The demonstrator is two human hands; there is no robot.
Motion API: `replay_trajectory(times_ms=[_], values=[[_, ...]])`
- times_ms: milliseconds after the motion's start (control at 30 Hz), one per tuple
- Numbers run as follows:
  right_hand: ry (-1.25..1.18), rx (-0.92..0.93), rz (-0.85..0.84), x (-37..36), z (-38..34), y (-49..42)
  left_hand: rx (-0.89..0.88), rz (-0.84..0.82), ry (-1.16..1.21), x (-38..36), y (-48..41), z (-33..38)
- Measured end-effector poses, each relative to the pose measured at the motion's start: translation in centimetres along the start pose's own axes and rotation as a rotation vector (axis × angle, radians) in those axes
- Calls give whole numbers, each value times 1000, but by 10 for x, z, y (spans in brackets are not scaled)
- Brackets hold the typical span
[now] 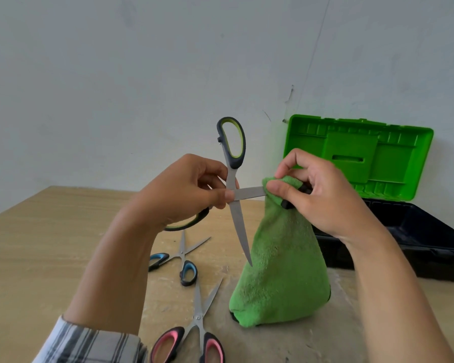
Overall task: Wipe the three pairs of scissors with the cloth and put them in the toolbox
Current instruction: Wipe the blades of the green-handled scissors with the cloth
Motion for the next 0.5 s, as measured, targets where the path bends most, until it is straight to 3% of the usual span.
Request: replay_trajectory(times_ms=[300, 500], values=[[-9, -66, -21, 8, 7, 1, 50, -2, 11, -4, 0, 2], [36, -114, 126, 27, 19, 2, 75, -25, -16, 6, 3, -1]])
Point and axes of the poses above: each hand's wrist, its own y-axis away from the middle knuckle, its own x-axis out of the back of the hand, z = x × y, the point moved 1 cm from there along -y, towards the middle knuckle, and after that the axes turned 4 degrees about z, right-handed, at the moved point
